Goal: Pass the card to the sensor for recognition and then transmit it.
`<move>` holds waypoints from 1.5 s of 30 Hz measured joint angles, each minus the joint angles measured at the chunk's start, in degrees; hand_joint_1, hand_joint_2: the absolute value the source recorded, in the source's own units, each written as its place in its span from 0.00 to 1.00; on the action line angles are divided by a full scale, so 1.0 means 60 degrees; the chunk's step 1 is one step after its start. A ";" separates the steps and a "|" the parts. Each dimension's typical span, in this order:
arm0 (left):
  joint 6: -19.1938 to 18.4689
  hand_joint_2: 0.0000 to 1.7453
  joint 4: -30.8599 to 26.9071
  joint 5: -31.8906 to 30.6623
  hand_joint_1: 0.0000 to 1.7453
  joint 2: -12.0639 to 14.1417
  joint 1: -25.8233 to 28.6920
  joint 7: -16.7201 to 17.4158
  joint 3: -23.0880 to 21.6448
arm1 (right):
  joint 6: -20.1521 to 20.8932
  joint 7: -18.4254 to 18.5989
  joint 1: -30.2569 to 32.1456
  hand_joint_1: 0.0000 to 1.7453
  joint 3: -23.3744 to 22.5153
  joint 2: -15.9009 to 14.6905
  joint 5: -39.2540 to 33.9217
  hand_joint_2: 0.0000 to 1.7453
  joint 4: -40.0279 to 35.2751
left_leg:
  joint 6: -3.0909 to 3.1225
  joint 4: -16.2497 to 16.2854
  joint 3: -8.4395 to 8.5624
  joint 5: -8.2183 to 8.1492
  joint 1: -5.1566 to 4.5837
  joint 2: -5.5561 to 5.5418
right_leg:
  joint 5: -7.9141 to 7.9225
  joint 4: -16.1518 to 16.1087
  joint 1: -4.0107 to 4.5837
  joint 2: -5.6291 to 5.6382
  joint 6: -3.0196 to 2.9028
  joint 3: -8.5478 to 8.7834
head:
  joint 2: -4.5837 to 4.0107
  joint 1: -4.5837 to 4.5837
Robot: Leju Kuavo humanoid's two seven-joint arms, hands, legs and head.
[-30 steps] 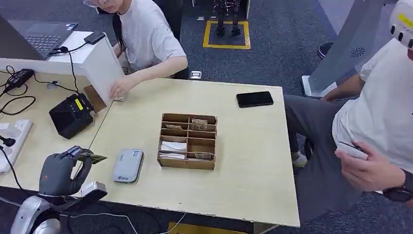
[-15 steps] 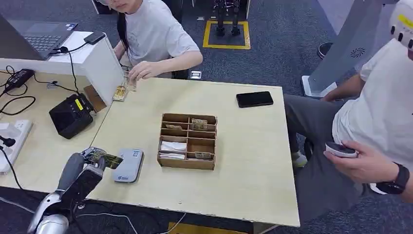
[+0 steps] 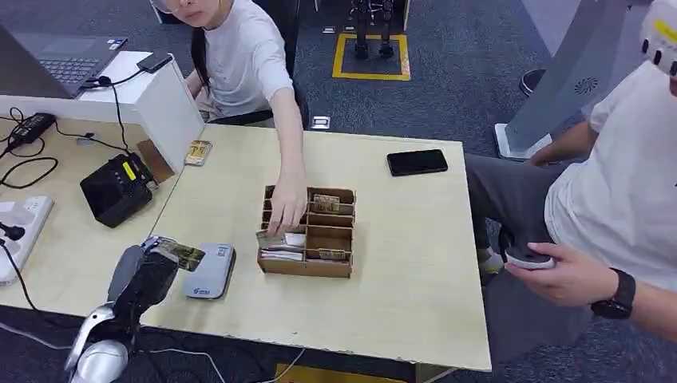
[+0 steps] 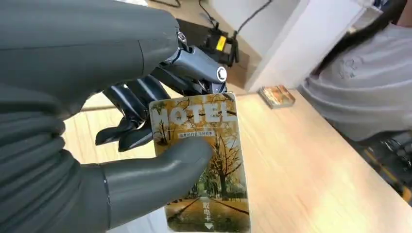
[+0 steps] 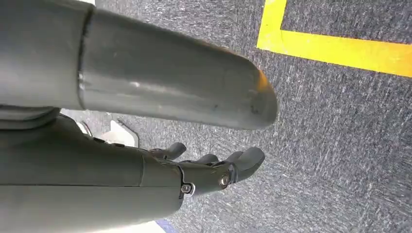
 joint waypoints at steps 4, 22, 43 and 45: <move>0.0426 1.00 0.0430 -0.0433 1.00 -0.0157 -0.0276 0.0135 -0.0004 | 0.0000 -0.0007 -0.0011 0.00 0.0000 0.0015 0.0011 0.00 0.0000 | 0.0000 0.0000 0.0000 0.0000 0.0000 -0.0001 | 0.0000 0.0000 0.0000 -0.0002 0.0000 0.0003 | 0.0000 0.0000; 0.0699 1.00 0.1541 -0.1067 1.00 -0.0517 -0.0658 0.0273 -0.0062 | -0.0011 0.0004 -0.0026 0.00 0.0000 0.0026 0.0146 0.00 0.0000 | 0.0000 0.0000 0.0000 0.0000 0.0001 0.0000 | 0.0001 0.0000 0.0000 0.0001 -0.0001 0.0000 | 0.0000 -0.0004; 0.1067 1.00 0.2378 -0.1861 1.00 -0.0765 -0.0745 0.0430 -0.0109 | -0.0018 -0.0004 -0.0043 0.00 -0.0011 0.0036 0.0255 0.00 0.0000 | 0.0000 0.0000 0.0000 0.0000 0.0001 -0.0001 | 0.0001 0.0000 0.0000 0.0001 -0.0001 0.0003 | 0.0000 -0.0004; 0.1085 1.00 0.2459 -0.1923 1.00 -0.0779 -0.0775 0.0433 -0.0109 | -0.0018 -0.0004 -0.0046 0.00 -0.0011 0.0036 0.0313 0.00 0.0000 | 0.0000 0.0000 0.0000 0.0000 0.0000 -0.0001 | 0.0001 0.0000 0.0000 0.0000 -0.0001 0.0004 | 0.0000 -0.0004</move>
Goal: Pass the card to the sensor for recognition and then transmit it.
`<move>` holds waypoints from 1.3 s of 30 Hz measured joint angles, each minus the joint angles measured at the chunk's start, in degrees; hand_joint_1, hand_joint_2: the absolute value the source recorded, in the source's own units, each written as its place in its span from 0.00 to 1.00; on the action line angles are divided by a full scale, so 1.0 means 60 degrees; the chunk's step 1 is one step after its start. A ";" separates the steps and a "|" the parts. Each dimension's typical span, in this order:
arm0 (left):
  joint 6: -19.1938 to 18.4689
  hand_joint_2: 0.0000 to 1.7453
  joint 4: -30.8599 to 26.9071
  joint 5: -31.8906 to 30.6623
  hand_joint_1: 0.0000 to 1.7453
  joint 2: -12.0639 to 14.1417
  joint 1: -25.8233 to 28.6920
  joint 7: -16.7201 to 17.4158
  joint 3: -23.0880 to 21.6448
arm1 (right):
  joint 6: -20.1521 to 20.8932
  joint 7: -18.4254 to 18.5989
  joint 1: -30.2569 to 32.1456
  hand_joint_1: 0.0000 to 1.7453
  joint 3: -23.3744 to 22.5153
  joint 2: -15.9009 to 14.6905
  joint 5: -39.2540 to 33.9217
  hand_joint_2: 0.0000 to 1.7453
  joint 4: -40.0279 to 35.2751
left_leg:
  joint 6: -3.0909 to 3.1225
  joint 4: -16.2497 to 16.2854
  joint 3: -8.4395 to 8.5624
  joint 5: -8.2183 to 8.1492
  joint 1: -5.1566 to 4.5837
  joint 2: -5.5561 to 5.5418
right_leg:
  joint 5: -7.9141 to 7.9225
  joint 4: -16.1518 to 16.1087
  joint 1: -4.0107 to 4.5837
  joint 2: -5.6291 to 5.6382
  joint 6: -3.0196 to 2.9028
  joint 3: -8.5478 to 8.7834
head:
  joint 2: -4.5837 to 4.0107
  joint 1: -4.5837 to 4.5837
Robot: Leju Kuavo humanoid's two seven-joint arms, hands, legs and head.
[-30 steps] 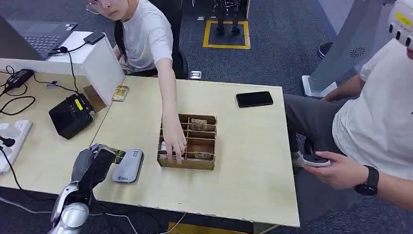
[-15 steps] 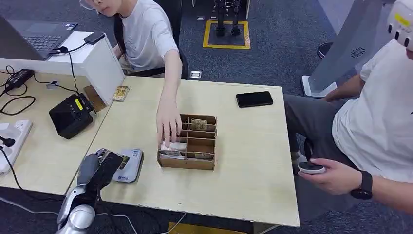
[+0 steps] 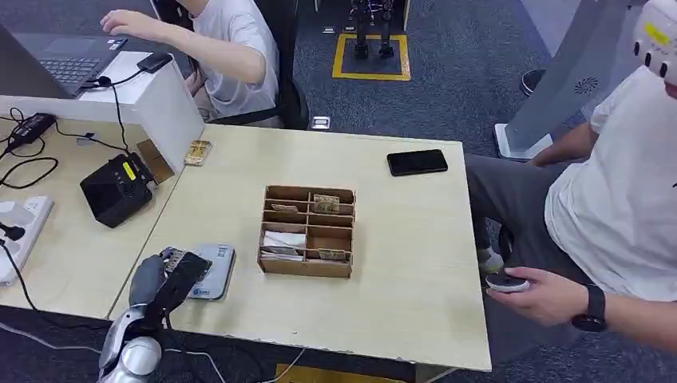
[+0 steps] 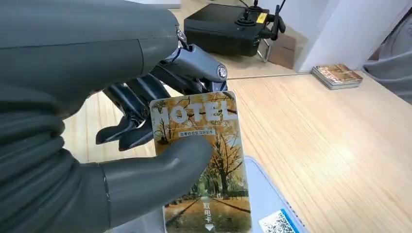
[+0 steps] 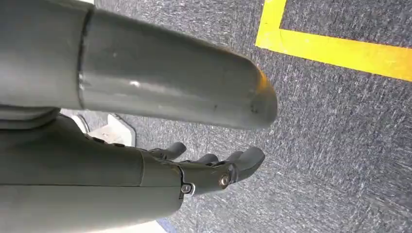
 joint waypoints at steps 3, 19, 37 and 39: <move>0.0007 1.00 0.0062 -0.0015 1.00 0.0000 -0.0005 -0.0003 0.0000 | 0.0000 0.0000 -0.0003 0.00 0.0000 0.0000 0.0000 0.00 0.0000 | 0.0000 0.0000 0.0000 0.0000 0.0000 0.0000 | 0.0000 0.0000 0.0000 0.0000 0.0000 0.0000 | 0.0000 0.0000; 0.0138 1.00 0.0437 -0.0299 1.00 -0.0084 0.0017 0.0000 0.0007 | -0.0098 -0.0018 -0.0007 0.00 0.0000 0.0011 0.0000 0.00 0.0000 | 0.0000 0.0000 -0.0001 0.0000 0.0000 -0.0001 | 0.0000 0.0000 0.0000 -0.0003 0.0000 0.0003 | 0.0000 0.0000; -0.1037 1.00 0.0696 0.2226 1.00 -0.0342 0.0102 -0.0971 0.0382 | -0.0295 -0.0204 -0.0007 0.00 0.0000 0.0015 0.0000 0.00 0.0000 | 0.0000 0.0000 0.0004 0.0000 0.0000 -0.0002 | 0.0000 0.0001 0.0000 -0.0004 0.0000 0.0010 | 0.0000 0.0000; -0.1296 1.00 0.0696 0.2859 1.00 -0.0404 0.0130 -0.1151 0.0535 | -0.0324 -0.0204 -0.0007 0.00 0.0000 0.0015 0.0000 0.00 0.0000 | 0.0000 0.0000 0.0005 0.0000 0.0000 -0.0001 | 0.0000 0.0001 0.0000 -0.0004 0.0000 0.0010 | 0.0000 0.0000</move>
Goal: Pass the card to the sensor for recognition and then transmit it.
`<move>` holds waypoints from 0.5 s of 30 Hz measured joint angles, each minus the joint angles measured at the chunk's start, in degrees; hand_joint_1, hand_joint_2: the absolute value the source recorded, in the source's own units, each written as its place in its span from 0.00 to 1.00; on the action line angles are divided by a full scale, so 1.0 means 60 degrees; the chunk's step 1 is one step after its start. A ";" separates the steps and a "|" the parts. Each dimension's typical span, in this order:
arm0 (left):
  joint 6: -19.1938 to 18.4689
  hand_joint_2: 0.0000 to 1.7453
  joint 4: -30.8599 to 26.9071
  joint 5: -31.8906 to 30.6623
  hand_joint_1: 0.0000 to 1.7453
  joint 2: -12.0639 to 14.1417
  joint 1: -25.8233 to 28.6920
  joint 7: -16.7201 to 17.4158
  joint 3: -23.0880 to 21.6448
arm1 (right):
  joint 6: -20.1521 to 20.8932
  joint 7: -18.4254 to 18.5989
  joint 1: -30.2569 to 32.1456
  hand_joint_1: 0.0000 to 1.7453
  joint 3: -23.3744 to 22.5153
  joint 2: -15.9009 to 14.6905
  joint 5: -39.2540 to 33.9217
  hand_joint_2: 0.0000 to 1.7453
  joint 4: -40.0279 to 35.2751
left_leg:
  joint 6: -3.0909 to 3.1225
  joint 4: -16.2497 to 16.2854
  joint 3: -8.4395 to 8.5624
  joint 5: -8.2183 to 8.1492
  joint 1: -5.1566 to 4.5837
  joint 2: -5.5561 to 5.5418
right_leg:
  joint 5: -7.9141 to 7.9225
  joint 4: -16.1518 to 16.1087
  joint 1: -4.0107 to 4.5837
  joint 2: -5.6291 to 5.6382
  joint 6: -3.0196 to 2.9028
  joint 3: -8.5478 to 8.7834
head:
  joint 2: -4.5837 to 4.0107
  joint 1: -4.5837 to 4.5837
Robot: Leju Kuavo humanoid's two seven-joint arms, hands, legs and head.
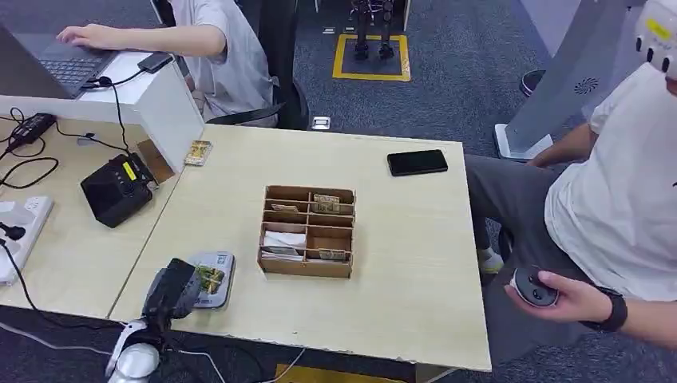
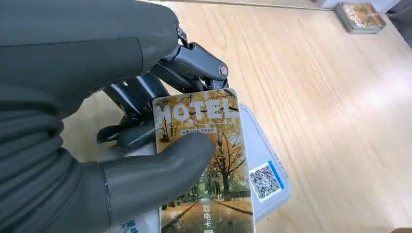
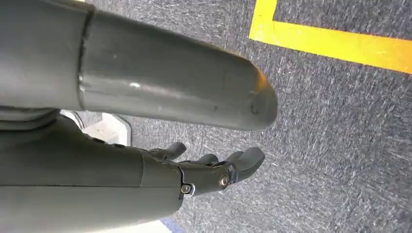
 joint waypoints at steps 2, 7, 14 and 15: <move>-0.0085 1.00 0.0000 0.0154 1.00 -0.0026 0.0041 -0.0059 0.0103 | -0.0004 0.0000 0.0000 0.00 0.0000 0.0000 0.0000 0.00 0.0000 | 0.0000 0.0000 0.0000 0.0000 0.0000 0.0000 | 0.0000 0.0000 0.0000 0.0000 0.0000 0.0000 | 0.0000 0.0000; -0.0413 1.00 -0.0292 0.3257 1.00 -0.0176 0.0102 -0.0616 0.0511 | -0.0033 -0.0011 -0.0001 0.00 0.0000 0.0000 0.0000 0.00 0.0000 | 0.0000 0.0000 0.0000 0.0000 0.0002 0.0000 | 0.0000 0.0000 0.0001 0.0000 0.0000 -0.0002 | 0.0000 0.0004; -0.0144 1.00 -0.1259 0.5792 1.00 -0.0070 -0.0338 -0.0953 0.1223 | -0.0135 -0.0054 -0.0028 0.00 0.0000 0.0000 0.0000 0.00 0.0000 | -0.0010 0.0000 0.0001 0.0013 0.0005 -0.0003 | 0.0002 0.0004 0.0002 -0.0002 -0.0003 -0.0002 | 0.0000 0.0000; -0.0058 1.00 -0.1326 0.5807 1.00 -0.0066 -0.0416 -0.1017 0.1287 | -0.0135 -0.0055 -0.0032 0.00 0.0004 0.0000 0.0000 0.00 0.0000 | -0.0010 0.0000 0.0001 0.0013 0.0004 -0.0002 | 0.0002 0.0004 0.0002 -0.0002 -0.0003 -0.0002 | 0.0000 0.0000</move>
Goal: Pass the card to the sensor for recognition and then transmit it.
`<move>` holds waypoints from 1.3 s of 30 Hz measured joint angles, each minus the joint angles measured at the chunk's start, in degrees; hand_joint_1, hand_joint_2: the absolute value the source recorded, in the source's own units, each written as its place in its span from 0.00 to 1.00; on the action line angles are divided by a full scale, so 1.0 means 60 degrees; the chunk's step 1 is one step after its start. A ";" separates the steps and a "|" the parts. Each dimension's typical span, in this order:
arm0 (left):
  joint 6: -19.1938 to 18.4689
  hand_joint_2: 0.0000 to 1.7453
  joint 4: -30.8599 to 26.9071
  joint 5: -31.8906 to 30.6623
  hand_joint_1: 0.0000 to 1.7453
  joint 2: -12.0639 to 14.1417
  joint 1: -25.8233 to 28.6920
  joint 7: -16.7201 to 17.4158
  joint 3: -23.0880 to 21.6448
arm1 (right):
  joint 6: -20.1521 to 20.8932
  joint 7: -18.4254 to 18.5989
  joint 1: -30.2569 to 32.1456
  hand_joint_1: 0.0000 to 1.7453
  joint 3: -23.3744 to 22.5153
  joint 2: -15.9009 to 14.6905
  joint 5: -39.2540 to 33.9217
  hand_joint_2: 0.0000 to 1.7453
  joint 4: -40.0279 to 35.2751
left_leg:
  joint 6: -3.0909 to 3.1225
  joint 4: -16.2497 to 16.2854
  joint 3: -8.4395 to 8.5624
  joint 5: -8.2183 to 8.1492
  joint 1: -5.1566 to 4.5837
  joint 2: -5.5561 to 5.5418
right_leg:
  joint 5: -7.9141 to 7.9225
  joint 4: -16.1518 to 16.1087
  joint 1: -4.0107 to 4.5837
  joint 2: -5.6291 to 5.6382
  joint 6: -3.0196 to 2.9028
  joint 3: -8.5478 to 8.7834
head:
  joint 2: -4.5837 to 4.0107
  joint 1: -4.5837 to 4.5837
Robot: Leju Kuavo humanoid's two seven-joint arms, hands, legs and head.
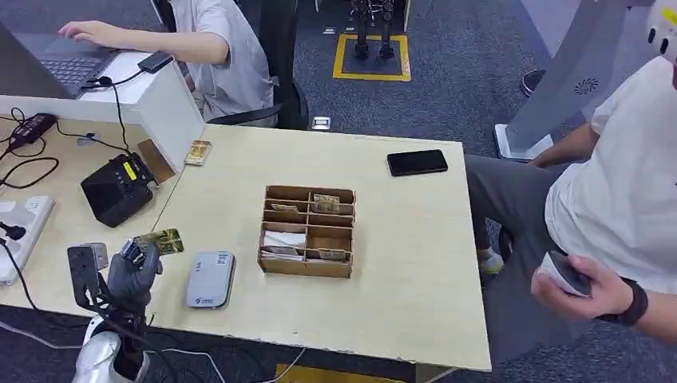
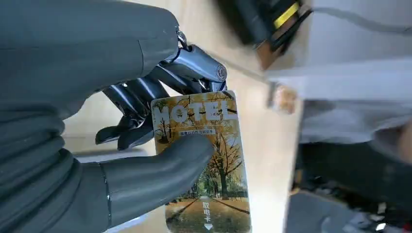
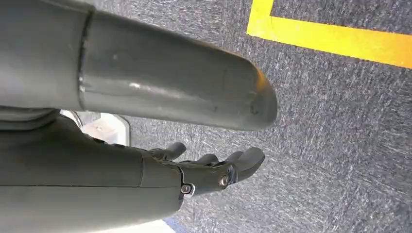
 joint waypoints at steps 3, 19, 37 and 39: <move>0.0689 1.00 -0.0273 -0.0420 1.00 0.0011 -0.0252 -0.0638 0.0182 | 0.0011 0.0000 -0.0014 0.00 0.0022 0.0000 0.0000 0.00 0.0000 | 0.0000 0.0000 0.0001 0.0002 0.0000 -0.0001 | 0.0001 0.0001 0.0000 -0.0001 0.0000 0.0000 | 0.0000 0.0000; 0.4419 1.00 -0.0852 -0.7535 1.00 0.0711 -0.0698 -0.2597 0.0098 | 0.0346 -0.0193 -0.0090 0.00 0.0382 -0.0007 0.0000 0.00 0.0000 | 0.0003 0.0000 0.0001 0.0004 0.0000 0.0003 | 0.0001 0.0001 -0.0001 0.0004 -0.0001 -0.0003 | 0.0000 0.0000; 0.5711 1.00 0.0314 -1.1286 1.00 0.1421 -0.1874 -0.2677 0.0003 | 0.0463 -0.0270 -0.0172 0.00 0.1016 -0.0142 0.0000 0.00 0.0004 | -0.0001 0.0001 0.0001 0.0017 -0.0002 0.0002 | 0.0019 0.0002 0.0000 0.0005 -0.0004 -0.0007 | 0.0000 0.0000; 0.5711 1.00 0.0409 -1.1315 1.00 0.1413 -0.1982 -0.2641 0.0003 | 0.0463 -0.0270 -0.0176 0.00 0.1038 -0.0149 0.0000 0.00 0.0007 | -0.0001 0.0001 0.0001 0.0017 -0.0002 0.0002 | 0.0019 0.0002 0.0000 0.0004 -0.0004 -0.0007 | 0.0000 0.0000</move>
